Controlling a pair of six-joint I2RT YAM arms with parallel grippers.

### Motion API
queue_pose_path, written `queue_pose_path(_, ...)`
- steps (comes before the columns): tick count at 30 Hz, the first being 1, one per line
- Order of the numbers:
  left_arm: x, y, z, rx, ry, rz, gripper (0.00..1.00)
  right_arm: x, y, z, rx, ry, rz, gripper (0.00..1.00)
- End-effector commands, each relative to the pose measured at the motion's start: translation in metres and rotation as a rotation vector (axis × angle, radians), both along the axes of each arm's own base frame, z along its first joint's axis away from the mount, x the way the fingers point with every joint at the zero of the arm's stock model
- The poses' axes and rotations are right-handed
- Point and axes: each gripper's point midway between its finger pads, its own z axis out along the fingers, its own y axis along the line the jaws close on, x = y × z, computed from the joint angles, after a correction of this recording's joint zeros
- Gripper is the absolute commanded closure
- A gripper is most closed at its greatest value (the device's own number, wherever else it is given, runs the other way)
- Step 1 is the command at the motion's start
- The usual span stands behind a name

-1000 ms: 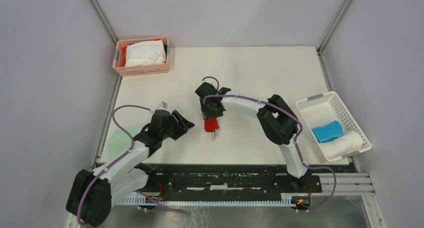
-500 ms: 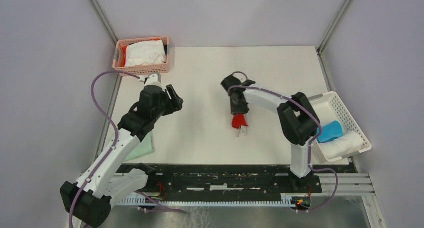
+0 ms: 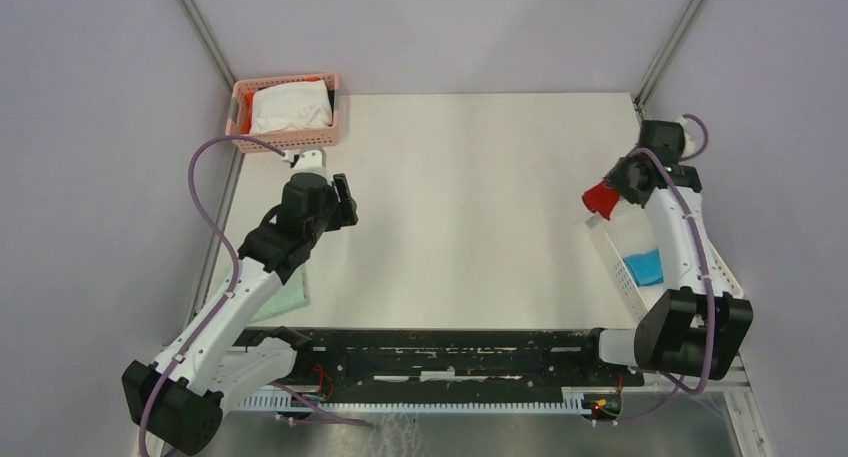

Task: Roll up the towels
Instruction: Place the towel in the bin.

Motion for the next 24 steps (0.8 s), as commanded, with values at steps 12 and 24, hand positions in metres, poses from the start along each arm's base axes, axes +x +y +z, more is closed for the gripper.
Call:
queue_pose_path(12, 0.011, 0.005, -0.002, 0.062, -0.023, 0.000, 0.31, -0.007, -0.106, -0.078, 0.263, -0.123, -0.335, 0.77)
queue_pose_path(24, 0.012, 0.002, -0.010, 0.068, 0.002, -0.012, 0.31, -0.051, -0.127, -0.137, 0.155, 0.132, -0.348, 0.78)
